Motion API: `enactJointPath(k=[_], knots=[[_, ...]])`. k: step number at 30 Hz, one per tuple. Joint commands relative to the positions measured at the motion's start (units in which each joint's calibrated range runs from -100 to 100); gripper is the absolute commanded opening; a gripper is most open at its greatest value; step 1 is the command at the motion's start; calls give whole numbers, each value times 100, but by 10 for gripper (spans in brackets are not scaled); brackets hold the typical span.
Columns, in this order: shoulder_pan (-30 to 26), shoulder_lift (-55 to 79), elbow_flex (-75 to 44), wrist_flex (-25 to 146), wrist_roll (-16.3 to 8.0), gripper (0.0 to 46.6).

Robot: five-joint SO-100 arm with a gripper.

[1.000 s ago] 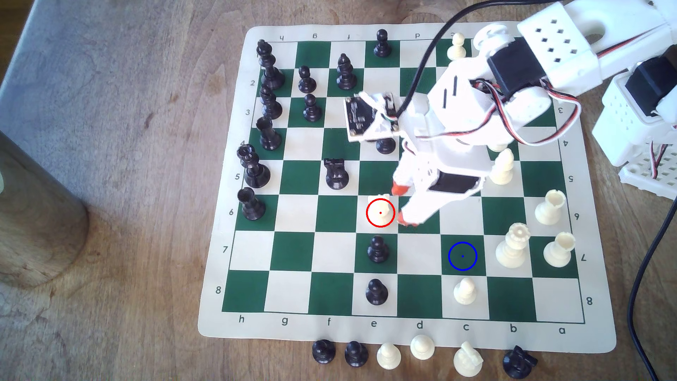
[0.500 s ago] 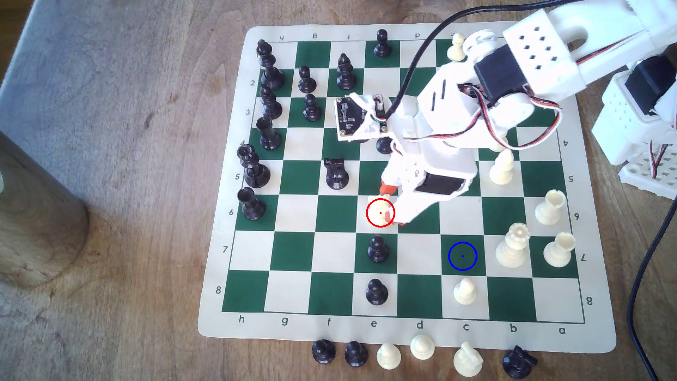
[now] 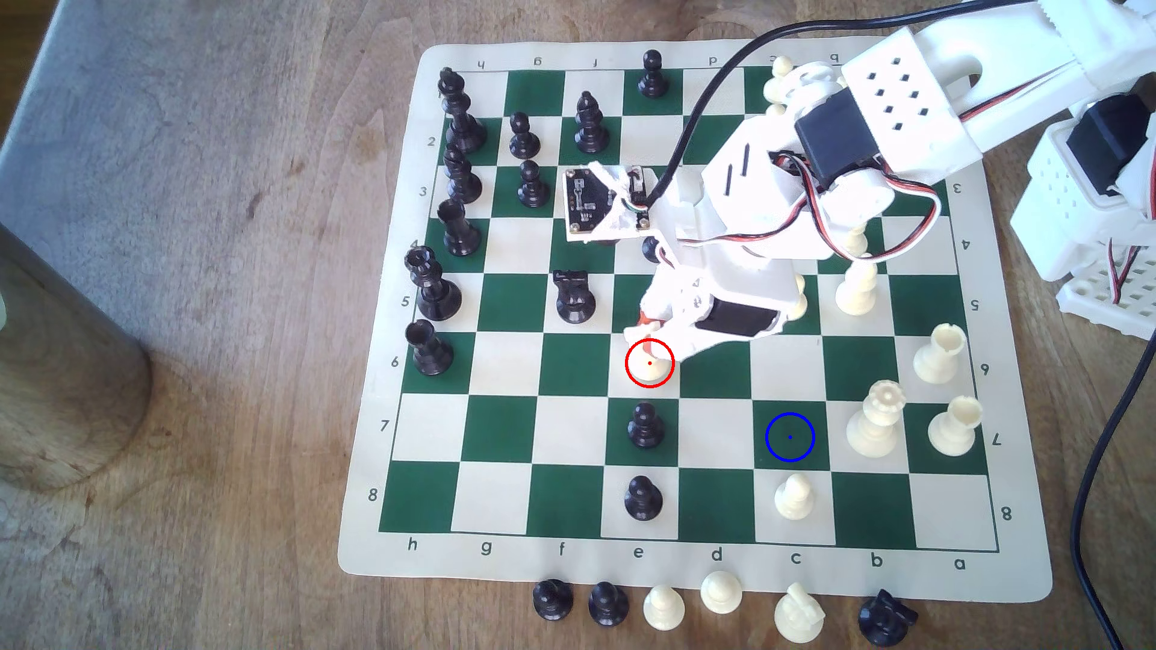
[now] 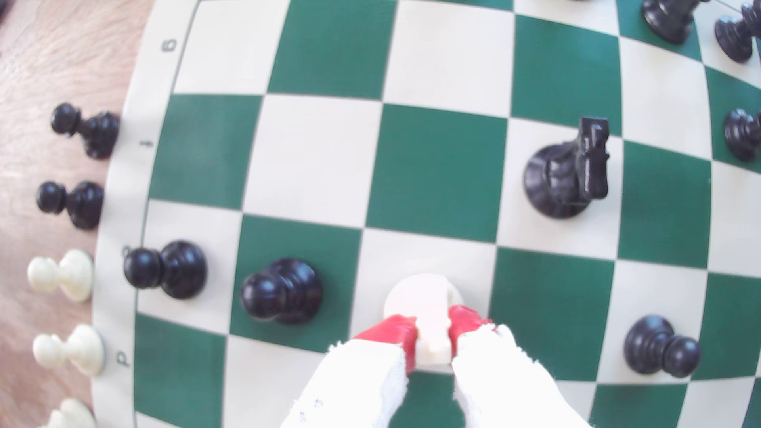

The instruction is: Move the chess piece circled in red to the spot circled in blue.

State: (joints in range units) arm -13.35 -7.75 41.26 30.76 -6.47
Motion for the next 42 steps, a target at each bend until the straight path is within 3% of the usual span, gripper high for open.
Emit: enactJointPath(k=[1, 9, 14, 28, 34, 42], knots=[[40, -150, -399, -29, -39, 3], [322, -1016, -934, 733, -303, 3], [33, -1729, -862, 1478, -386, 3], [-1086, -3826, 1568, 1642, -484, 3], [-1415, -3801, 2112, 1322, -508, 3], [-1391, -3410, 2266, 839, -508, 3]])
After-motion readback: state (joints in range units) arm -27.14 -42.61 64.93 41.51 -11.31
